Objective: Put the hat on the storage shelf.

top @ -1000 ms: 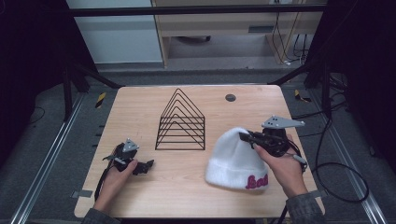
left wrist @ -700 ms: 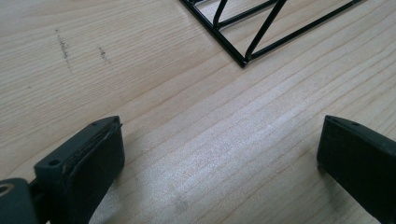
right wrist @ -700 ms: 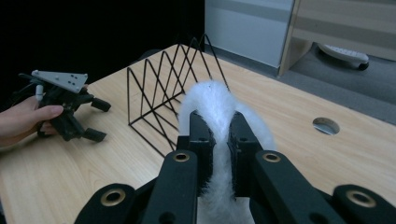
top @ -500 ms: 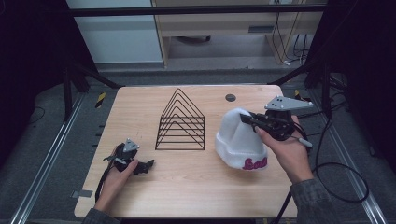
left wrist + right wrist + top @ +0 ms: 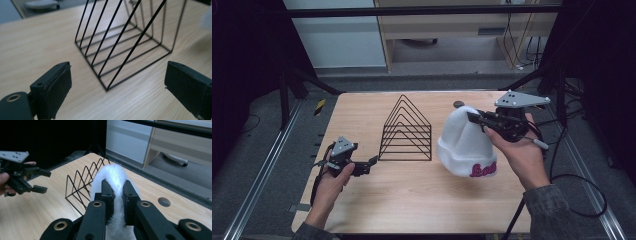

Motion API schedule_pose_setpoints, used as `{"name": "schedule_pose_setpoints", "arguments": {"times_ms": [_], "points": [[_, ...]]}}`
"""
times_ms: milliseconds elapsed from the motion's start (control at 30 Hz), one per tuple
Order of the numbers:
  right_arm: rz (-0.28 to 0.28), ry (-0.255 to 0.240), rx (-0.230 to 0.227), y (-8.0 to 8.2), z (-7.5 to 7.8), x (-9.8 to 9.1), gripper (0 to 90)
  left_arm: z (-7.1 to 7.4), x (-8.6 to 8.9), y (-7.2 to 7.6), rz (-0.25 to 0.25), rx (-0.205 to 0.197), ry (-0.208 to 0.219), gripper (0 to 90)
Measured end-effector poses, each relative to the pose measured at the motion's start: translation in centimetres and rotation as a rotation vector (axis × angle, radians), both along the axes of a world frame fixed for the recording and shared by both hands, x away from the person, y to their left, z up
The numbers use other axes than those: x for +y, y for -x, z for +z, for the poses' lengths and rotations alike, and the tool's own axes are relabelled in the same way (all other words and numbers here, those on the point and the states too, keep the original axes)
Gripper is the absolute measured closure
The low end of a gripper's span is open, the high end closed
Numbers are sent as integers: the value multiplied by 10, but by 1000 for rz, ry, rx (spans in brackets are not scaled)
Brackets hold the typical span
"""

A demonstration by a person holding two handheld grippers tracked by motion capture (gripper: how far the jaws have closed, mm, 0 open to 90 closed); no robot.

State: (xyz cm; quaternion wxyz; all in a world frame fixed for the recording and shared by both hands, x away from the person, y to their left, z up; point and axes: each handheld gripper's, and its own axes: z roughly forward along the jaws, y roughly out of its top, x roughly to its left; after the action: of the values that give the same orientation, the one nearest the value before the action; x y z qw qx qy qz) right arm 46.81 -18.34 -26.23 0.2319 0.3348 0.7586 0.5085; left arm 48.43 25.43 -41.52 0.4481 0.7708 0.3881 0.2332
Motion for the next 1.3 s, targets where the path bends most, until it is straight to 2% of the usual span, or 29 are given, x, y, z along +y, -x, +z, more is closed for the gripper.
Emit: {"name": "schedule_pose_setpoints", "arguments": {"times_ms": [100, 133, 167, 200, 233, 267, 333, 367, 433, 467, 500, 567, 633, 667, 700, 767, 1033, 1133, 1300], "points": [[1, -15, -8, -1, 5, 2, 833, 17, -8, 0, -6, -28, -14, 56], [1, -15, -8, -1, 5, 2, 833, 17, -8, 0, -6, -28, -14, 57], [0, -22, -14, -2, 9, 3, 832, 29, -12, -1, -10, -40, -6, 57], [0, -22, -14, -2, 9, 3, 832, 29, -12, -1, -10, -40, -6, 59], [0, -24, -17, -3, 11, 4, 833, 34, -14, -1, -21, -47, 6, 59], [0, -28, -27, -5, 16, 5, 832, 44, -18, -1, -57, -69, 1, 59], [1, -32, -31, -6, 18, 5, 833, 47, -19, -1, -68, -76, -6, 58], [3, -38, -33, -7, 20, 6, 833, 53, -22, -1, -80, -89, -21, 58], [1, -42, -54, -9, 32, 10, 833, 67, -27, -2, -95, -114, -20, 60], [2, -43, -60, -10, 35, 11, 833, 67, -27, -2, -95, -114, -20, 61], [2, -43, -60, -10, 35, 11, 833, 72, -28, -3, -102, -116, -15, 61], [-7, -60, -77, -11, 45, 15, 833, 84, -32, -6, -121, -112, 3, 63], [-21, -60, -92, -13, 51, 19, 832, 87, -34, -8, -132, -108, 8, 63], [-21, -60, -92, -13, 51, 19, 832, 89, -35, -11, -138, -105, 21, 63], [-40, -73, -93, -16, 54, 23, 833, 91, -36, -15, -146, -87, 60, 74], [-40, -78, -97, -20, 57, 27, 833, 91, -37, -20, -154, -63, 82, 94], [-16, -74, -110, -28, 69, 41, 833, 95, -34, -28, -163, -54, 83, 103], [2, -72, -132, -31, 78, 47, 833, 99, -29, -28, -161, -76, 91, 103], [35, -88, -145, -37, 86, 53, 832, 105, -28, -32, -155, -81, 84, 107]]}}
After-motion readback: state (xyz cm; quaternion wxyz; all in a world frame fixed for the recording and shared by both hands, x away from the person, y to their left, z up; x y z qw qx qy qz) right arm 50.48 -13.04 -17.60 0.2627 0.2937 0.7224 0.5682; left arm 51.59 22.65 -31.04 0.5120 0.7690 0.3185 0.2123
